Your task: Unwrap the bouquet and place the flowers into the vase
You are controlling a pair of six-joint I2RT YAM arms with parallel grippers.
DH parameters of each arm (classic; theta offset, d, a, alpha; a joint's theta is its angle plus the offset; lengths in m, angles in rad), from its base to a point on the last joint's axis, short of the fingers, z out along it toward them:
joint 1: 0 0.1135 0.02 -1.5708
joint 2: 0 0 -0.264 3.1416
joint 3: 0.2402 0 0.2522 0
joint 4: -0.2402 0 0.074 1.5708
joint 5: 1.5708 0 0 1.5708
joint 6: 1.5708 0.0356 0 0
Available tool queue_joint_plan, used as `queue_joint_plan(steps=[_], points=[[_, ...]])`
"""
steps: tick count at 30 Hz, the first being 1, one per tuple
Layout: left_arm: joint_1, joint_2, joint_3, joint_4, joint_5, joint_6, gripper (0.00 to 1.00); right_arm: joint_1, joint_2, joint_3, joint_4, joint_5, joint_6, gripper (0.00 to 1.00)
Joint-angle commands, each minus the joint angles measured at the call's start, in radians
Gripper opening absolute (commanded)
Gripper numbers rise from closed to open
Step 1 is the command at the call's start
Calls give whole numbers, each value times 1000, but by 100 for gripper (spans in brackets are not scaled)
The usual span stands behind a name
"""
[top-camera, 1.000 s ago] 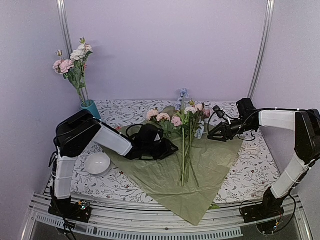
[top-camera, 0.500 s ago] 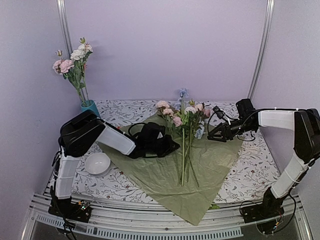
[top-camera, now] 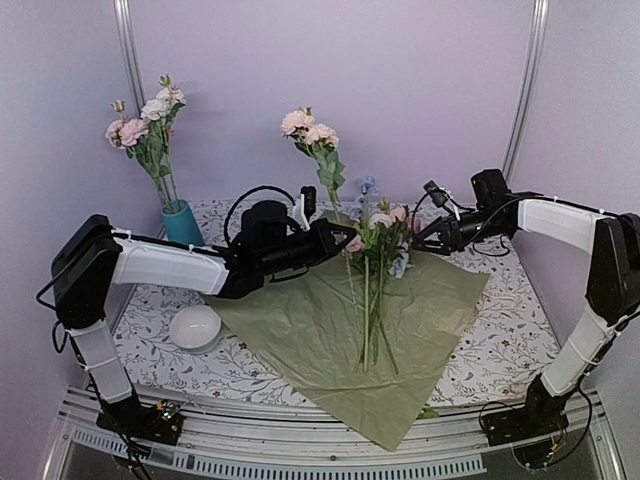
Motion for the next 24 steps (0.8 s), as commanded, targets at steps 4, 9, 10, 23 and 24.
queue_joint_plan(steps=[4,9,10,23,24], points=[[-33,-97,-46,149,-30,184,0,150,2,85,-24,-91,84,67],[-39,-130,-68,253,-45,225,0,247,14,111,94,-115,209,70],[-40,-133,-71,268,-46,231,0,263,20,117,124,-114,230,70],[-45,-166,-105,378,-41,213,0,406,54,114,300,-38,363,67],[-46,-167,-107,381,-40,212,0,413,58,113,301,-38,364,64]])
